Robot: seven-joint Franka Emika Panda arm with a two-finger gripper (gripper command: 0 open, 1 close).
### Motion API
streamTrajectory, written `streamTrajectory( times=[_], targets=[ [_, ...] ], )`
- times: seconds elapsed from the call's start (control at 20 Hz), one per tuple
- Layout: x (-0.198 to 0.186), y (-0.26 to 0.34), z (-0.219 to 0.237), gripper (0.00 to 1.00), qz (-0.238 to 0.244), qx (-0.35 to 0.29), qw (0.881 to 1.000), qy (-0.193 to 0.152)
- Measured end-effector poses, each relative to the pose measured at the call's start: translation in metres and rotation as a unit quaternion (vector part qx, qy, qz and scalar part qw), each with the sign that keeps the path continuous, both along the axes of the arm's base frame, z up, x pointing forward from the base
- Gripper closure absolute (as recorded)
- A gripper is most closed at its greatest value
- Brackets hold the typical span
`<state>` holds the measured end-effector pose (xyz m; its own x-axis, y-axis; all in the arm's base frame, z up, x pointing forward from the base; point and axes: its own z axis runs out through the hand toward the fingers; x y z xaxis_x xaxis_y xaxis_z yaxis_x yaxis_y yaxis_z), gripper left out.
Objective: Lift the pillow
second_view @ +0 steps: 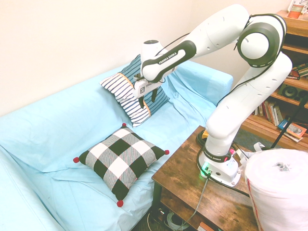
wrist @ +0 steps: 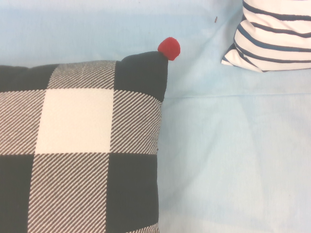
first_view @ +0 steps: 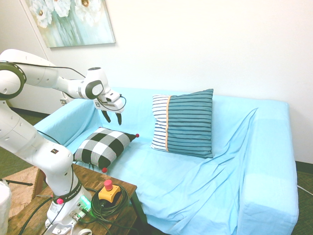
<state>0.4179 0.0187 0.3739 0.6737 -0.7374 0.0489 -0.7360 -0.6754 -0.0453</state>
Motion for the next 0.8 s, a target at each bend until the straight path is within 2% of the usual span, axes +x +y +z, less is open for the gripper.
streamTrajectory(
  times=[0.2,0.45,0.8],
  targets=[
    [-0.001,0.014,-0.001,0.00,0.012,-0.002,1.000,0.005],
    [-0.027,0.108,-0.022,0.00,0.062,-0.010,0.998,0.025],
    [-0.079,0.192,-0.090,0.00,0.096,-0.016,0.994,0.049]
  ],
)
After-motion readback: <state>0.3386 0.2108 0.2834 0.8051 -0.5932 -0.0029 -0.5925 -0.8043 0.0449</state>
